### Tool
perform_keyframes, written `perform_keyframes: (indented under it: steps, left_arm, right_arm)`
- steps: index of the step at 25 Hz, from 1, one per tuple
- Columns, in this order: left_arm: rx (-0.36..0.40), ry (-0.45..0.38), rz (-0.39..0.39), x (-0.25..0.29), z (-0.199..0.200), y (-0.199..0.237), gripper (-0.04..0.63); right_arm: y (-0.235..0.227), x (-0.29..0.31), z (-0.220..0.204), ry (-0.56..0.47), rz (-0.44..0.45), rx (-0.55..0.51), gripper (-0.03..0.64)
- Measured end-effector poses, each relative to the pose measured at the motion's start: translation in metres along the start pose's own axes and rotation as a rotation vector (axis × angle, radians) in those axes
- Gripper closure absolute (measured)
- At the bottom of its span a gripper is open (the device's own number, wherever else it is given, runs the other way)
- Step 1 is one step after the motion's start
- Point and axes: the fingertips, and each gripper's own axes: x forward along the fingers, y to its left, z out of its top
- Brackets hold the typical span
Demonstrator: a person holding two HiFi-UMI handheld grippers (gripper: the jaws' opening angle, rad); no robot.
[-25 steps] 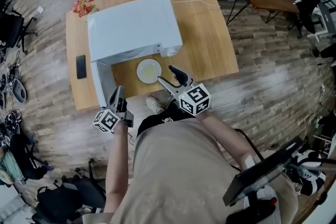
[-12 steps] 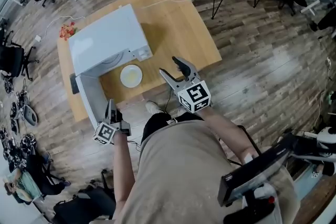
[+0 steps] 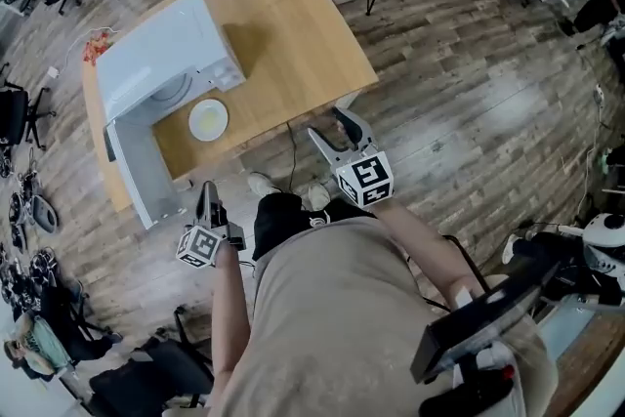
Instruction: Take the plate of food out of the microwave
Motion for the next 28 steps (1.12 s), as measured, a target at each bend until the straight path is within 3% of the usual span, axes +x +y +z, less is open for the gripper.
perform_keyframes:
  steps: [5, 11, 13, 15, 28]
  left_arm:
    - [0.037, 0.002, 0.044, -0.037, -0.022, 0.004, 0.591]
    - [-0.004, -0.017, 0.069, -0.057, -0.019, 0.024, 0.591]
    - [-0.030, -0.018, 0.064, -0.063, -0.016, 0.028, 0.591]
    - [-0.066, -0.025, 0.039, -0.065, -0.006, 0.026, 0.591]
    - [-0.121, -0.038, -0.127, -0.093, 0.055, 0.030, 0.590]
  right_arm:
    - [-0.001, -0.029, -0.052, 0.104, -0.033, 0.140, 0.353]
    - [0.032, -0.019, -0.061, 0.175, 0.046, 0.147, 0.353]
    - [0.044, -0.017, -0.057, 0.186, 0.070, 0.133, 0.458]
    - [0.055, -0.014, -0.053, 0.189, 0.077, 0.134, 0.489]
    - [0.195, 0.021, -0.006, 0.113, 0.237, 0.156, 0.489]
